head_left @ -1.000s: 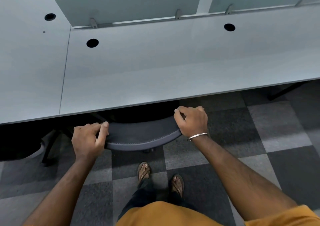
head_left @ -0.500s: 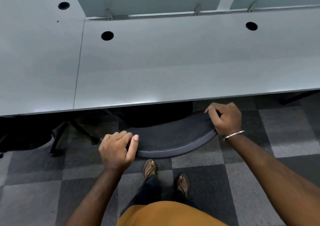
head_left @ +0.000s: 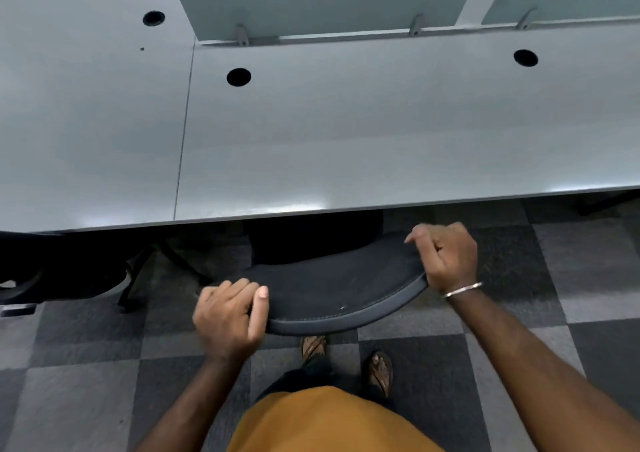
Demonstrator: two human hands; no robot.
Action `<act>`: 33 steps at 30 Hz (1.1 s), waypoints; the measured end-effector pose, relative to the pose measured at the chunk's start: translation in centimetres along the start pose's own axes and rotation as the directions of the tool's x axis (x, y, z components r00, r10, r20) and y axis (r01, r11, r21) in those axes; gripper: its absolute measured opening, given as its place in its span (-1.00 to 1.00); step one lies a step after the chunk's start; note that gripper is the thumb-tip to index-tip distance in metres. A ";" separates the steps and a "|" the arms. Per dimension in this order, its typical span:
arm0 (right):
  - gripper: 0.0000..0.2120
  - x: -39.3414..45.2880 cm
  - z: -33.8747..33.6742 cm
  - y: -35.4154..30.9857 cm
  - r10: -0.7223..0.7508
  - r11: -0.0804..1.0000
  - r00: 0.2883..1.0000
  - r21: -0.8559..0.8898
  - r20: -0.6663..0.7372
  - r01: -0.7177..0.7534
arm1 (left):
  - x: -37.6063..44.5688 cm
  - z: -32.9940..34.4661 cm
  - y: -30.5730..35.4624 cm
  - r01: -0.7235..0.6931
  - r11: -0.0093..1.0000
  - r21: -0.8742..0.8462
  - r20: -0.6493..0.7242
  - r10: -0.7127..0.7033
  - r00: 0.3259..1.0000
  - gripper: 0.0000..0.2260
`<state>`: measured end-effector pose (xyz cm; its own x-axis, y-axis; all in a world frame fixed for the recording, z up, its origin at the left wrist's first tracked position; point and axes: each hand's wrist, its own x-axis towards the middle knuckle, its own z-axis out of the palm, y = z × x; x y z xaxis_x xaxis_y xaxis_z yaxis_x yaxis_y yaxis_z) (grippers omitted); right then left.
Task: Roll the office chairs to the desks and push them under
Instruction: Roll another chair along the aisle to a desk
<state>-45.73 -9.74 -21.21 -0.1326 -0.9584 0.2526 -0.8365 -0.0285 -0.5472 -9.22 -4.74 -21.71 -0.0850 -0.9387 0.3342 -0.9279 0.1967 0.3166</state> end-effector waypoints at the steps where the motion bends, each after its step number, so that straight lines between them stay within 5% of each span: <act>1: -0.51 0.6 0.0 0.1 0.008 1.000 1.000 0.014 -0.012 -0.008 | 0.4 0.2 0.2 -0.006 1.000 0.008 0.004 0.006 1.000 -0.61; 12: -0.52 -1.5 2.9 -3.5 0.030 1.000 0.991 -0.001 -0.134 -0.031 | 4.4 -0.2 -5.1 -0.032 0.999 -0.027 0.011 0.033 0.999 -0.63; 33: -0.51 5.0 6.8 -4.9 0.101 0.994 0.992 -0.032 -0.070 -0.103 | 11.0 1.1 -8.7 -0.020 1.000 -0.002 0.026 0.020 0.999 -0.70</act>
<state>-38.66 -16.28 -22.68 -0.2530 -0.9343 0.2511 -0.8350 0.0798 -0.5444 -2.53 -17.08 -21.77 -0.1127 -0.9415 0.3177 -0.9252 0.2160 0.3120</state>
